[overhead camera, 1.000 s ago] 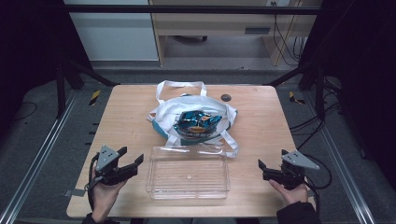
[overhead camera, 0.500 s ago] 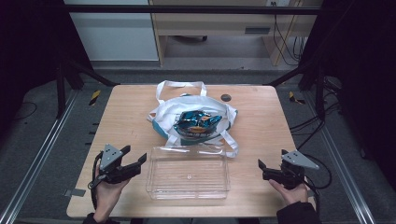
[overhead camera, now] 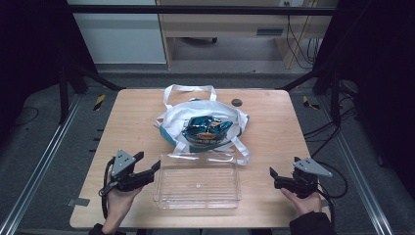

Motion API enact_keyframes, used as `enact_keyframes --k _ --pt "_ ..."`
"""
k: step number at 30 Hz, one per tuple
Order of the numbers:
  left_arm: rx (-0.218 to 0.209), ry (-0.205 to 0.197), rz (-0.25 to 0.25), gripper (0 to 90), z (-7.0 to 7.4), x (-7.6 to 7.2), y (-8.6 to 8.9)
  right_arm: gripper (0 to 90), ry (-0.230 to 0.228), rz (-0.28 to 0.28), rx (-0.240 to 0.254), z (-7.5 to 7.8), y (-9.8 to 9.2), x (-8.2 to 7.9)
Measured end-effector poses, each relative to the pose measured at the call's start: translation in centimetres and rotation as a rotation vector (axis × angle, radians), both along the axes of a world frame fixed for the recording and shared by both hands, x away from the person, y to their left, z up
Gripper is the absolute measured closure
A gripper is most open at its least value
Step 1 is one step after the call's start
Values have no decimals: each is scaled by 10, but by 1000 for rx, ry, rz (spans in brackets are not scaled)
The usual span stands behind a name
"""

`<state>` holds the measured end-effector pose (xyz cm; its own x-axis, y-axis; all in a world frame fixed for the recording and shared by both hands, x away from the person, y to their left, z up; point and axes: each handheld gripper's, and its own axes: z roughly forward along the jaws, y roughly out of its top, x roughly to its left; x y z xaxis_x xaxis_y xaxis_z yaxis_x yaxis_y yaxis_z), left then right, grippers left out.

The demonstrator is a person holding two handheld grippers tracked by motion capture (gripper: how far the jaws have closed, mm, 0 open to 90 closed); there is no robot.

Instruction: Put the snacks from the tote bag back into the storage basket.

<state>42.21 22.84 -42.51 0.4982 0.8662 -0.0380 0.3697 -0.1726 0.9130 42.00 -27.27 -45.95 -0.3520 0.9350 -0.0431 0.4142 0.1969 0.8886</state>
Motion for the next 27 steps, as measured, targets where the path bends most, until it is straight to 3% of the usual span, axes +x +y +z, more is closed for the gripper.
enact_keyframes --k 15,27 --pt "-16 11 -19 287 8 6 -11 44 -1 -2 -4 0 0 1" --pt "-22 -10 -22 292 20 11 -12 44 -4 -6 1 0 0 0"
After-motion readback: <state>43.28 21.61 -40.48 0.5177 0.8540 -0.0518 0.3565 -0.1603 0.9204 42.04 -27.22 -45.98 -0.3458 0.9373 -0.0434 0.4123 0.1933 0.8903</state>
